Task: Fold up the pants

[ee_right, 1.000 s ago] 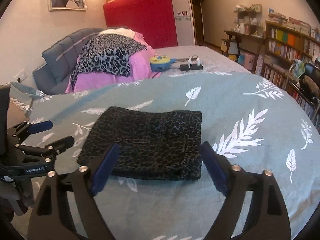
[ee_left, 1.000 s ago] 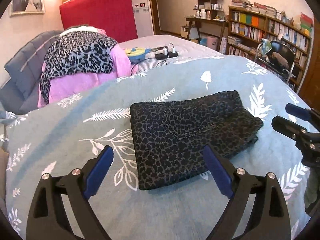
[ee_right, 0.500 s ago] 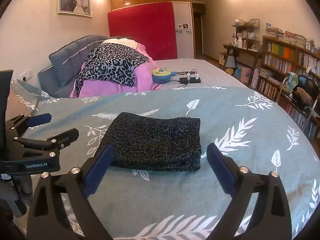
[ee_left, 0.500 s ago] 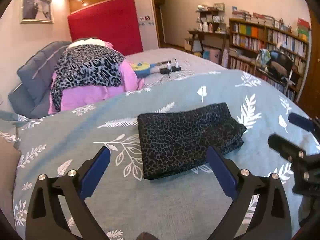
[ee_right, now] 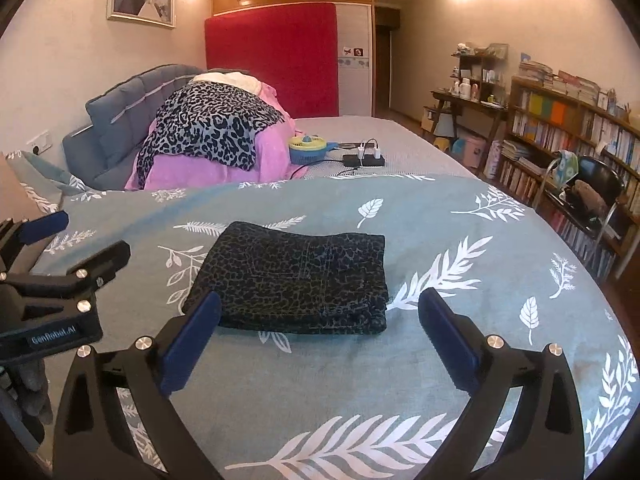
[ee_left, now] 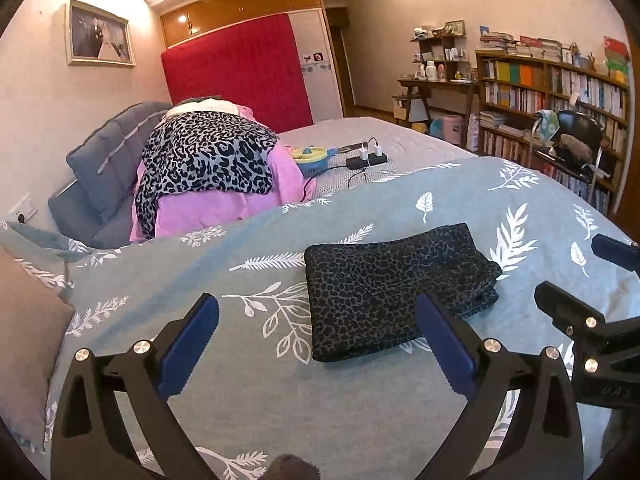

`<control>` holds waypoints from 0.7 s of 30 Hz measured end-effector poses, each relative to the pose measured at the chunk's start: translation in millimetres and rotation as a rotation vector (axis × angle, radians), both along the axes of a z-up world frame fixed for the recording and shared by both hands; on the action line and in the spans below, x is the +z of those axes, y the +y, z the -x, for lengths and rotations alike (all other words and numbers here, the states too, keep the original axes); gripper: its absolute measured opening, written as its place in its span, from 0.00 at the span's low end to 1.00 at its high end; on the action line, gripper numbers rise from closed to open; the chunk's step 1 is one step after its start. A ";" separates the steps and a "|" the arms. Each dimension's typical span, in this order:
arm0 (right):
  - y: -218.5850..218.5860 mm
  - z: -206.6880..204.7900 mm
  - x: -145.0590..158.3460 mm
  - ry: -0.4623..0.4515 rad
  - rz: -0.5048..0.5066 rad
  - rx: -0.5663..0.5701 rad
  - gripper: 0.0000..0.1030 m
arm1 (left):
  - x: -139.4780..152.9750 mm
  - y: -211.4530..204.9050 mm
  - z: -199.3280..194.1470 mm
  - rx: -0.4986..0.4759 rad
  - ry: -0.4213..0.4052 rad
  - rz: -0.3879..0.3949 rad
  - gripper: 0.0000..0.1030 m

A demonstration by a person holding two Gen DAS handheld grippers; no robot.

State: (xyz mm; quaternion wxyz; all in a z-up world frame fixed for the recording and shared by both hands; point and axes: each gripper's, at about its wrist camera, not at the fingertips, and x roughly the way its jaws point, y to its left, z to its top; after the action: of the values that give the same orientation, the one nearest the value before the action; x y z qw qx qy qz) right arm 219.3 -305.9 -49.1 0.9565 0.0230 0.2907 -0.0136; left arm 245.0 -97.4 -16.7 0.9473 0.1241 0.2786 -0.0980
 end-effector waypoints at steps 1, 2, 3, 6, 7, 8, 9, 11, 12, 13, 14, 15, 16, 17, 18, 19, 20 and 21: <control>0.7 -0.1 1.2 -0.003 0.006 -0.001 0.97 | -0.1 0.7 -0.2 0.003 0.003 0.002 0.95; 2.5 -0.2 2.7 -0.005 0.018 -0.003 0.97 | -0.1 1.4 -0.1 0.005 0.006 0.005 0.95; 4.6 -0.2 4.0 -0.005 0.031 -0.004 0.97 | 0.0 1.4 0.0 0.005 0.009 0.008 0.95; 9.2 -1.6 6.4 -0.001 0.057 -0.008 0.97 | 1.9 2.3 0.0 0.008 0.009 0.010 0.95; 10.1 -1.9 6.9 0.002 0.057 -0.004 0.97 | 2.5 2.8 -0.2 0.009 0.009 0.010 0.95; 10.8 -2.6 7.1 0.005 0.058 -0.004 0.97 | 2.4 3.1 -0.5 0.011 0.010 0.010 0.95; 11.1 -3.7 7.2 0.009 0.063 -0.009 0.97 | 2.2 3.0 -0.8 0.011 0.012 0.010 0.95; 12.0 -5.6 6.7 0.015 0.066 -0.012 0.97 | 2.0 2.2 -1.8 0.011 0.017 0.012 0.95; 12.3 -6.6 6.4 0.019 0.064 -0.012 0.97 | 1.9 2.4 -2.0 0.010 0.020 0.013 0.95; 12.3 -7.0 6.4 0.021 0.061 -0.012 0.97 | 1.9 2.1 -2.4 0.008 0.023 0.014 0.95; 11.9 -7.6 5.9 0.021 0.059 -0.010 0.97 | 1.9 2.1 -2.5 0.006 0.025 0.016 0.95; 12.5 -8.1 6.2 0.022 0.060 -0.007 0.97 | 1.7 2.8 -2.9 0.006 0.026 0.016 0.95; 13.5 -8.2 6.5 0.022 0.063 -0.005 0.97 | 1.5 2.5 -2.9 0.008 0.026 0.013 0.95; 13.7 -8.1 6.4 0.020 0.065 -0.004 0.97 | 0.9 2.3 -2.5 0.009 0.026 0.010 0.95; 14.1 -8.4 6.9 0.019 0.066 -0.002 0.97 | 0.5 1.7 -2.6 0.010 0.026 0.007 0.95; 14.2 -8.7 7.0 0.018 0.065 0.000 0.97 | 0.7 1.0 -2.9 0.010 0.025 0.005 0.95; 14.5 -8.7 7.0 0.017 0.065 0.001 0.97 | 0.7 0.6 -2.7 0.010 0.023 0.003 0.95; 14.5 -9.0 7.1 0.018 0.064 0.002 0.97 | 0.4 0.2 -2.7 0.008 0.024 0.004 0.95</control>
State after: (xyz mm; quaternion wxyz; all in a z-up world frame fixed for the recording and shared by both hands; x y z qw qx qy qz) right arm 228.3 -291.4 -42.0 0.9541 -0.0082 0.2986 -0.0223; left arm 247.7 -97.3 -16.3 0.9445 0.1200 0.2902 -0.0962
